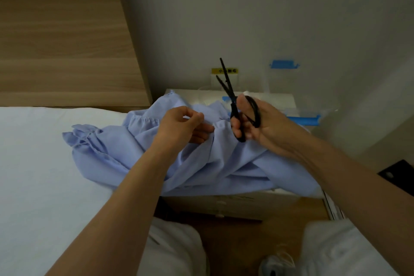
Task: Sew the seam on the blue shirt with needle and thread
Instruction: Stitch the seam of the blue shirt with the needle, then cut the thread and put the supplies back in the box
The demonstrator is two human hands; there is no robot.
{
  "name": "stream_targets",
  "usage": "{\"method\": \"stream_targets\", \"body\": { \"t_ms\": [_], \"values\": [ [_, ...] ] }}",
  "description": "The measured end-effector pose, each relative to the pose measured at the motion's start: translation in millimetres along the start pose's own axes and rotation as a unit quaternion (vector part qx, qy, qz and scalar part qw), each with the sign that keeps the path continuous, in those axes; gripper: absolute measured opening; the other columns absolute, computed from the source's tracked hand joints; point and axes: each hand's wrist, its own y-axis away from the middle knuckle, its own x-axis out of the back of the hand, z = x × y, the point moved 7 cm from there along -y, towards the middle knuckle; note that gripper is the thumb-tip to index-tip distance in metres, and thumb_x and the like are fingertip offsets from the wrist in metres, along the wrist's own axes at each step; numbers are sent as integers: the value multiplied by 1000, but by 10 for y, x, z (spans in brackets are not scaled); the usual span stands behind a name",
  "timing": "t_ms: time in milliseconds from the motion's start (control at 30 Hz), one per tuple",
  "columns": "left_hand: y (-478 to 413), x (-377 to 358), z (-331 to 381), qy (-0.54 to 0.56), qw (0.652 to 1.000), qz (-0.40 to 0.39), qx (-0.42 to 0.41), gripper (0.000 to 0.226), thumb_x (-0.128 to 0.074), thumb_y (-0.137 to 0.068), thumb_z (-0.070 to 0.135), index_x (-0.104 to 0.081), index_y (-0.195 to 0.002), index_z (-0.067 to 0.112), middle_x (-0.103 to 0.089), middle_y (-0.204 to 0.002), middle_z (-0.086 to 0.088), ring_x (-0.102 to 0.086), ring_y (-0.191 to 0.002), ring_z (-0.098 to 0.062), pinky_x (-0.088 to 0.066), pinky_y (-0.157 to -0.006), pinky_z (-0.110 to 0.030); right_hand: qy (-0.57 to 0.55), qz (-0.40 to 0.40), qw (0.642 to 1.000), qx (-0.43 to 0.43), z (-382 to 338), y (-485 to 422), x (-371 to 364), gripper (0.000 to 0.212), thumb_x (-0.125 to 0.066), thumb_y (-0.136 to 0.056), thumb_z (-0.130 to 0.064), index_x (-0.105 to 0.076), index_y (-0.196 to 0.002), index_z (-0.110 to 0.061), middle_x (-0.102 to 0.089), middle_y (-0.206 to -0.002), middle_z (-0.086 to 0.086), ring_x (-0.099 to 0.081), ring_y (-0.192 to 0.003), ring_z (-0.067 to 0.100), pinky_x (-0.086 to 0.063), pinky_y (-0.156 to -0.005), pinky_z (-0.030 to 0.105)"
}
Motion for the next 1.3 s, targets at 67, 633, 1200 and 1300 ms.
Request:
{"method": "stream_targets", "body": {
  "t_ms": [67, 633, 1200, 1300],
  "values": [
    [3, -14, 4, -4, 1000, 1, -12, 17, -52, -98, 15, -57, -91, 1, -73, -82, -18, -67, -72, -28, -58, -68, -33, -8, -50, 998, -23, 26, 171, -86, 41, -53, -90, -53, -60, -76, -15, -53, -72, 10, -49, -64, 18, -40, -67, 34],
    [-19, -44, 7, -25, 998, 40, -38, 13, -50, -99, 16, -54, -93, 4, -66, -79, -15, -70, -62, -25, -56, -53, -29, -38, -83, 994, -64, 139, 720, -95, 44, -44, -95, -43, -62, -83, -4, -59, -69, 15, -53, -59, 24, -38, -59, 35],
    [23, -91, 87, -24, 998, 32, -56, 12, -51, -98, 15, -53, -88, 11, -63, -83, -19, -69, -62, -24, -55, -51, -27, -37, -29, 997, -57, 233, 589, -187, 26, -53, -89, -35, -53, -100, -12, -62, -65, 9, -58, -54, 16, -44, -60, 33],
    [28, -98, 94, -19, 998, 29, -59, 12, -51, -99, 15, -53, -88, 10, -63, -77, -15, -69, -60, -23, -56, -51, -27, -31, -12, 998, -49, 232, 580, -169, 24, -52, -95, -28, -52, -107, -8, -61, -62, 8, -56, -52, 17, -40, -55, 33]
  ]
}}
